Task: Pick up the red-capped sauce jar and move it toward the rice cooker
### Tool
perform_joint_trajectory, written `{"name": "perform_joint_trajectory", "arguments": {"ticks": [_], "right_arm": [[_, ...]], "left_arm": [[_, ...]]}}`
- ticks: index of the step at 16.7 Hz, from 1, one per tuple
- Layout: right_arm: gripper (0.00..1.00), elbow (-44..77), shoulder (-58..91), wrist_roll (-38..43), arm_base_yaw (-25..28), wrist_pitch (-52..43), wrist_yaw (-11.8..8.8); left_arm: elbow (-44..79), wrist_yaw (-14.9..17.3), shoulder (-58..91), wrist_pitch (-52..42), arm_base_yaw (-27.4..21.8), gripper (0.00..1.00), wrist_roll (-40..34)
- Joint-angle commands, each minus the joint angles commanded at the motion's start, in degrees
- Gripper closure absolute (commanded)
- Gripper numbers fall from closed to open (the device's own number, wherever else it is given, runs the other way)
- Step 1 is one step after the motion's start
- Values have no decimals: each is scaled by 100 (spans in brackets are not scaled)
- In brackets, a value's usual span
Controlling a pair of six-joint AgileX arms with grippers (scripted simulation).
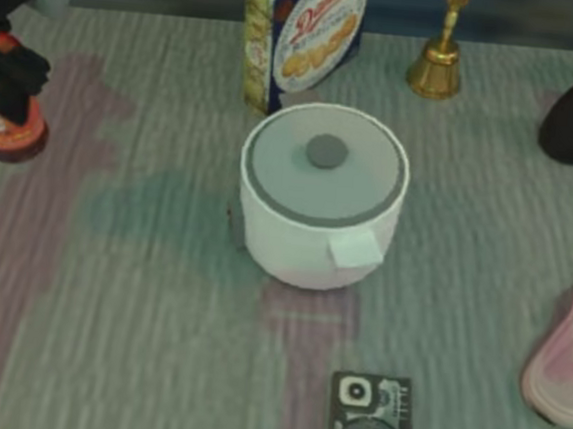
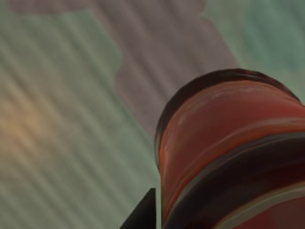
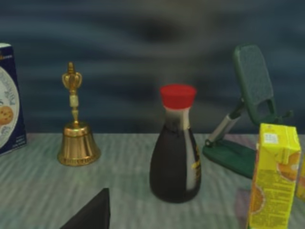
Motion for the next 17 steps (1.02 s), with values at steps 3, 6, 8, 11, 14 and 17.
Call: {"name": "perform_joint_trajectory", "arguments": {"ticks": [3, 6, 8, 11, 14, 17], "right_arm": [[0, 0, 0, 0, 0, 0, 0], [0, 0, 0, 0, 0, 0, 0], [0, 0, 0, 0, 0, 0, 0], [0, 0, 0, 0, 0, 0, 0], [0, 0, 0, 0, 0, 0, 0], [0, 0, 0, 0, 0, 0, 0]], "left_arm": [[-155, -103, 38, 174, -300, 100, -900], [-364, -237, 64, 422, -695, 100, -2135], [-516, -334, 72, 608, -975, 100, -3017], [-740, -472, 73, 878, -1369, 100, -4222], [-917, -571, 67, 1079, -1659, 100, -5023], [-978, -606, 72, 1147, -1762, 100, -5280]]}}
